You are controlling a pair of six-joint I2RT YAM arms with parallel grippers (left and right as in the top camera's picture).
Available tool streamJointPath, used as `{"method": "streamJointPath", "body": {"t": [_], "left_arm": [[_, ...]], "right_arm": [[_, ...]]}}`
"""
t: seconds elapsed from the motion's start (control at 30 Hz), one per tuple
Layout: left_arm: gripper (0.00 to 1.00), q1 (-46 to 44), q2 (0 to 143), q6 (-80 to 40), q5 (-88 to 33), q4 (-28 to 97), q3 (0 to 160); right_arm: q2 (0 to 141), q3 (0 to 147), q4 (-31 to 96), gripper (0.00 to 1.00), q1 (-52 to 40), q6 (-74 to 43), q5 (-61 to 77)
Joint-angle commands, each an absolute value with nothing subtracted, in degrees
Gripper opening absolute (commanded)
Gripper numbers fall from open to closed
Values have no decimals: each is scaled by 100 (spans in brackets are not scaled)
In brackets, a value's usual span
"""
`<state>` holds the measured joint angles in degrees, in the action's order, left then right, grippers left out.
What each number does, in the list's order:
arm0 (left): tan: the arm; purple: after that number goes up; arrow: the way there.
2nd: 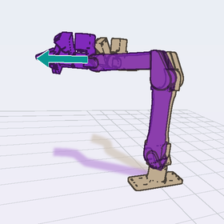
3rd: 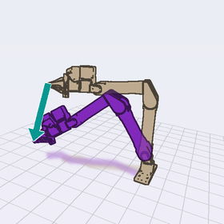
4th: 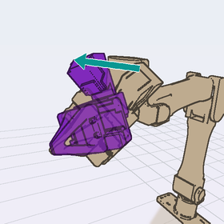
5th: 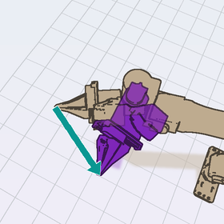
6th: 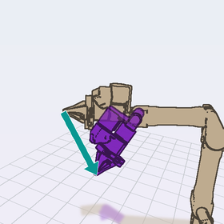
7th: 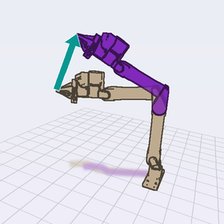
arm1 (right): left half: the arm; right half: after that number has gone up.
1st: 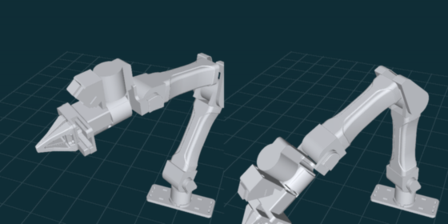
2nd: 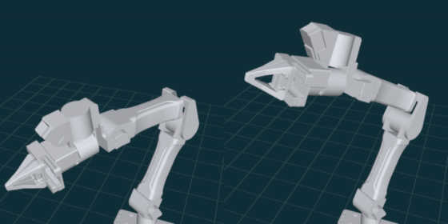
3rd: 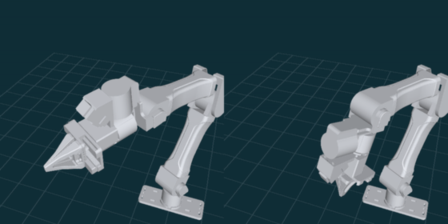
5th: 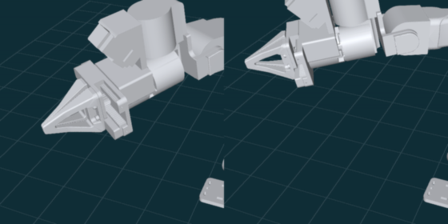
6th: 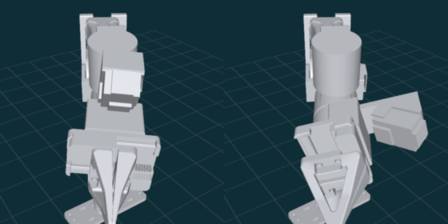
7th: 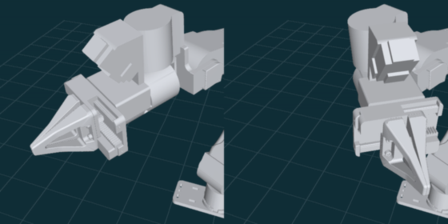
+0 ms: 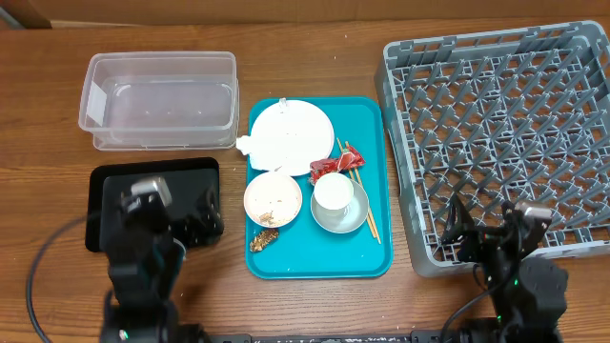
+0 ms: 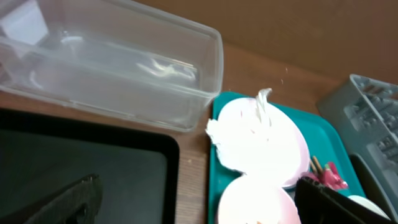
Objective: Sort waste into correct bins and load items into the dishwasher
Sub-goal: 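Reach the left gripper toward the white paper cup on the teal tray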
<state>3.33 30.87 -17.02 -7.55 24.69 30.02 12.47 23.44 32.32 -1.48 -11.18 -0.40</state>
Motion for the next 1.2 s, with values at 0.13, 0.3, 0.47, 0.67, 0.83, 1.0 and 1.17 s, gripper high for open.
{"method": "streamJointPath", "body": {"t": [0.13,0.3,0.47,0.67,0.83,1.0,1.17], "left_arm": [[100,279,5089,-1472,-1509,4139,5236],[100,49,6375,-1109,-1457,5789,6698],[100,3,7135,-919,-1083,6451,7301],[100,1,7526,-921,-1546,6278,7301],[100,-84,7747,-893,-1942,5898,7301],[95,-714,7933,-895,-1909,5393,7301],[88,-1645,8359,-902,-1863,4886,7301]], "right_arm": [[2836,3789,4180,100,-126,-1243,14],[3935,4705,5068,100,-126,-1216,8],[4718,5332,5544,100,-126,-1133,-54],[5137,5516,5787,100,-123,-1044,-56],[5155,5516,5800,100,-121,-1044,-60],[5157,5516,5804,100,-121,-1044,-60],[5157,5516,5802,100,-121,-1044,-60]]}}
